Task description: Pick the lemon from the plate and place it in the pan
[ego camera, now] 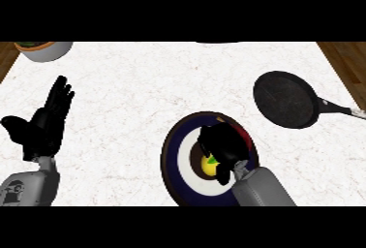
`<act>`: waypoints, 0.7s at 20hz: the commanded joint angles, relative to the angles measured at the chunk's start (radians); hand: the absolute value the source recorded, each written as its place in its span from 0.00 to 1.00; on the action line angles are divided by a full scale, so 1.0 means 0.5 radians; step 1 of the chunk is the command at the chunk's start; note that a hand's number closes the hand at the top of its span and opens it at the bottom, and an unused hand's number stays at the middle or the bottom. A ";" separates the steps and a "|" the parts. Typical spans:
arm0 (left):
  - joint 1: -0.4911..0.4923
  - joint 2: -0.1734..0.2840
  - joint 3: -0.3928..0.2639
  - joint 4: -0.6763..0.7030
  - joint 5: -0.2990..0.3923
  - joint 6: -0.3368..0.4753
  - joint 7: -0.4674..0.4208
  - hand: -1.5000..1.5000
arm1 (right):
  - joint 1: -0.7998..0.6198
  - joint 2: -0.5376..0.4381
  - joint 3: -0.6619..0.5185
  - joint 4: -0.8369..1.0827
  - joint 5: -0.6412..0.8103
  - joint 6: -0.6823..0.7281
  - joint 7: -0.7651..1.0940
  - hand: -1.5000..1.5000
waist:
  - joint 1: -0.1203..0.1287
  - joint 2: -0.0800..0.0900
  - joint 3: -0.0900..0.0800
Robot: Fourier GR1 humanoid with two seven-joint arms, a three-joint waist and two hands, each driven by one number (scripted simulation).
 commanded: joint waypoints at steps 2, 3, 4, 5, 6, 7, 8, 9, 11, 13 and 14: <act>-0.035 0.020 0.020 0.053 -0.001 -0.008 -0.010 0.50 | 0.202 0.018 0.126 -0.612 0.027 -0.338 0.457 1.00 | 0.012 0.022 0.002; -0.026 0.038 0.046 0.038 0.055 -0.059 -0.023 0.50 | 0.204 0.018 0.148 -0.750 -0.025 -0.314 0.559 1.00 | 0.040 0.025 0.001; -0.079 0.045 0.029 0.008 0.031 -0.032 0.063 0.50 | 0.282 0.018 0.202 -0.865 -0.021 -0.375 0.622 1.00 | 0.039 0.025 0.003; 0.019 0.011 0.020 0.067 0.054 -0.093 -0.124 0.50 | 0.220 0.018 0.227 -0.970 -0.002 -0.289 0.761 1.00 | 0.072 0.038 -0.001; -0.046 -0.040 -0.028 0.032 0.027 -0.041 -0.053 0.50 | 0.375 0.018 0.282 -1.090 0.063 -0.356 0.780 1.00 | 0.057 0.037 0.002; -0.048 0.005 -0.006 -0.022 0.009 -0.018 0.020 0.50 | 0.415 0.018 0.260 -1.230 0.047 -0.331 0.843 1.00 | 0.063 0.034 0.003; -0.023 0.054 0.039 0.020 0.084 -0.124 -0.031 0.50 | 0.433 0.018 0.197 -1.184 0.139 -0.445 0.796 1.00 | 0.092 0.049 0.003; -0.074 -0.032 -0.072 -0.110 -0.011 -0.005 0.101 0.50 | 0.390 0.018 0.285 -1.321 0.180 -0.349 0.980 1.00 | 0.095 0.042 0.003; -0.051 0.074 0.053 0.022 0.107 -0.155 -0.003 0.50 | 0.389 0.019 0.157 -1.378 0.098 -0.399 0.919 1.00 | 0.114 0.056 0.003; -0.133 -0.040 -0.085 -0.045 -0.035 -0.006 0.109 0.50 | 0.329 0.018 -0.060 -1.280 -0.128 -0.470 0.845 1.00 | 0.125 0.062 0.004; -0.067 0.041 -0.003 -0.055 0.054 -0.109 0.063 0.50 | 0.300 0.018 -0.178 -1.318 -0.216 -0.477 0.794 1.00 | 0.133 0.063 0.004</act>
